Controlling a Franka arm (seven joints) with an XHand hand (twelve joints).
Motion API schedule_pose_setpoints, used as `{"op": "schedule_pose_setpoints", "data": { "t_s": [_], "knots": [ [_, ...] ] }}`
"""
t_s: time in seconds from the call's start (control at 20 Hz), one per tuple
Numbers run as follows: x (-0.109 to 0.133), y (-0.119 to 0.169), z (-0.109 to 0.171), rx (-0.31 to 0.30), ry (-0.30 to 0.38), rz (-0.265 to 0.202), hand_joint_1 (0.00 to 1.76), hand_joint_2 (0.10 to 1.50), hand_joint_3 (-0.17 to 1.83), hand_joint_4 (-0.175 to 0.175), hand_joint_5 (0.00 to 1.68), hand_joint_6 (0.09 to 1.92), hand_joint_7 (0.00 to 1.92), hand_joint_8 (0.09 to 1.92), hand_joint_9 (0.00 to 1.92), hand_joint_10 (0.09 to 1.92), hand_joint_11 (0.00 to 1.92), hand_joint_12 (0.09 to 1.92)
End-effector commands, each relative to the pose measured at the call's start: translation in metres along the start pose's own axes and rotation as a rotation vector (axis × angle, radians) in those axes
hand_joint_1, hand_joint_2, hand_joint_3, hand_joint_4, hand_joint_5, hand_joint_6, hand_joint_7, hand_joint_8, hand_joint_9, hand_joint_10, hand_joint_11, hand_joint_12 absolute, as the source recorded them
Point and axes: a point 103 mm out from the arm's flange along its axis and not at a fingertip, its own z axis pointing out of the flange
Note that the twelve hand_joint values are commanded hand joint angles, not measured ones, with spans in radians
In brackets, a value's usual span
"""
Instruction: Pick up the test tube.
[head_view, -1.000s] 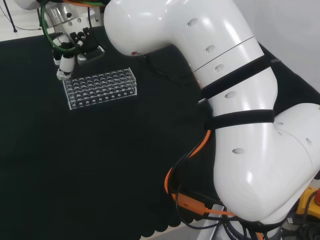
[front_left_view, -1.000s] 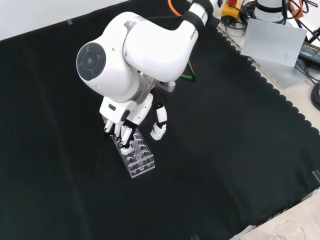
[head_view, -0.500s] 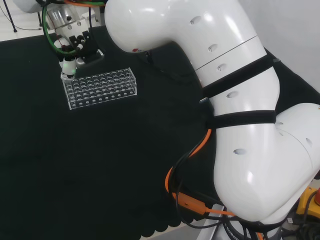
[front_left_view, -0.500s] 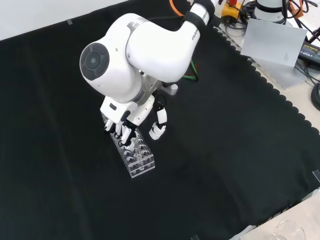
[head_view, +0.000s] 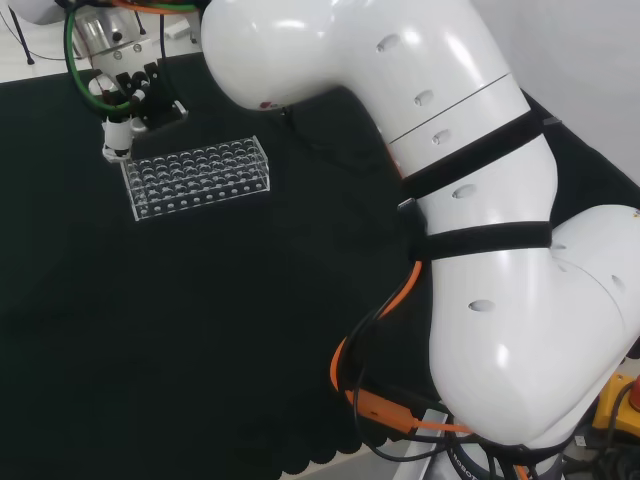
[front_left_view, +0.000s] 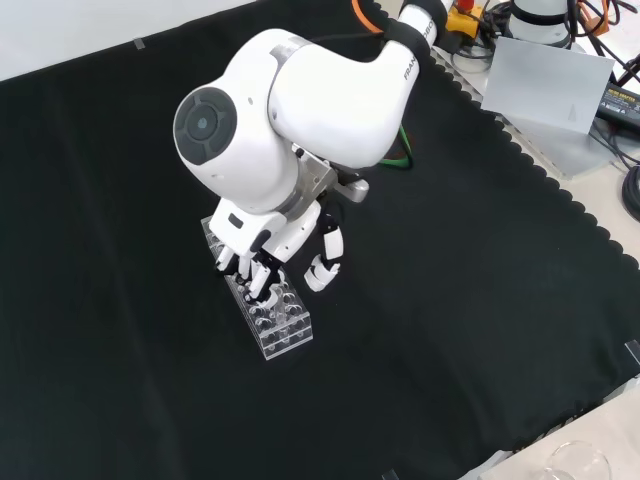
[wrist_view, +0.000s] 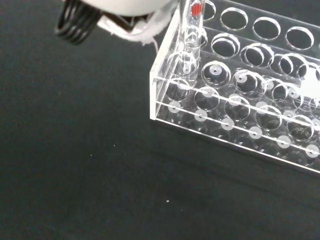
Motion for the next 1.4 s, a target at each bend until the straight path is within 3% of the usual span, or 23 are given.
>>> {"op": "schedule_pose_setpoints", "data": {
  "t_s": [0.05, 0.45, 0.75, 0.95, 1.05, 1.2, 1.4],
  "knots": [
    [0.007, 0.004, 0.009, 0.008, -0.035, 0.037, 1.04, 0.59, 0.71, -0.175, 0.56, 0.92, 1.01, 0.77, 0.79, 0.82, 0.26, 1.54],
    [0.001, 0.012, 0.015, -0.022, -0.004, 0.104, 1.05, 0.59, 0.72, -0.175, 0.6, 0.94, 1.07, 0.77, 0.84, 0.81, 0.28, 1.52],
    [-0.003, 0.014, 0.01, -0.082, 0.107, 0.21, 1.09, 0.59, 0.72, -0.175, 0.88, 0.87, 1.43, 0.64, 1.13, 0.7, 0.36, 1.48],
    [-0.003, 0.017, 0.002, -0.097, 0.16, 0.26, 1.18, 0.74, 0.5, -0.175, 1.17, 0.7, 1.6, 0.53, 1.34, 0.67, 0.52, 1.43],
    [-0.003, 0.017, -0.003, -0.133, 0.157, 0.274, 1.31, 0.66, 0.61, -0.175, 1.28, 0.59, 1.52, 0.47, 1.32, 0.68, 0.68, 1.35],
    [-0.003, 0.016, -0.009, -0.185, 0.144, 0.263, 1.42, 0.52, 0.83, -0.175, 1.3, 0.65, 1.49, 0.5, 1.25, 0.78, 0.97, 1.26],
    [-0.003, 0.015, -0.013, -0.22, 0.141, 0.237, 1.35, 0.47, 0.9, -0.175, 1.38, 0.55, 1.46, 0.52, 1.5, 0.88, 1.19, 1.16]
  ]
}}
